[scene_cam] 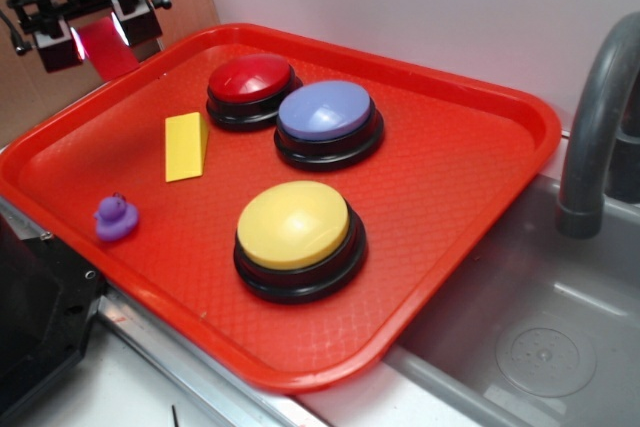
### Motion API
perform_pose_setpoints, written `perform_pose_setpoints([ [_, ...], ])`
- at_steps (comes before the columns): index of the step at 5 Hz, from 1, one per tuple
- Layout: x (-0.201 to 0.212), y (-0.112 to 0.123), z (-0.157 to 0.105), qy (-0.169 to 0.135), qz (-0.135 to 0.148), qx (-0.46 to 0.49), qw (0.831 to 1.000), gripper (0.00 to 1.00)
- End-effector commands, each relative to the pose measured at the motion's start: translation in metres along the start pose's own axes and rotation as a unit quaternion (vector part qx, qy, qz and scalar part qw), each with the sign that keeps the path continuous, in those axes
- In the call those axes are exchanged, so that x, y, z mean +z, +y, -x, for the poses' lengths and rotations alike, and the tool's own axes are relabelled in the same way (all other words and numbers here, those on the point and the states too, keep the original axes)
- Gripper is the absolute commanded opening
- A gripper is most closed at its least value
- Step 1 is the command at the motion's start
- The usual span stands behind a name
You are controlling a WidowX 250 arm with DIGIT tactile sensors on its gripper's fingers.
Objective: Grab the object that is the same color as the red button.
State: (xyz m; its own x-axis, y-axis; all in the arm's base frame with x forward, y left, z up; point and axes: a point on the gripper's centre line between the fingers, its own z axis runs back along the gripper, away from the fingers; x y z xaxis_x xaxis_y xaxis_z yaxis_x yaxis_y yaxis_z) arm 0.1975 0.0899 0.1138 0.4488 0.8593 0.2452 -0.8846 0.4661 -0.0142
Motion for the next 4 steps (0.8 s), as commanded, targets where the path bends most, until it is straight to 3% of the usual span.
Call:
perform_pose_setpoints([
  [1,0.05,-0.02,0.025,0.008,0.043,-0.215,0.976,0.0],
  [2,0.071,-0.031,0.054,-0.02,0.059,-0.274,0.96,0.0],
  [4,0.075,-0.038,0.067,-0.037,0.081,-0.321,0.943,0.0],
])
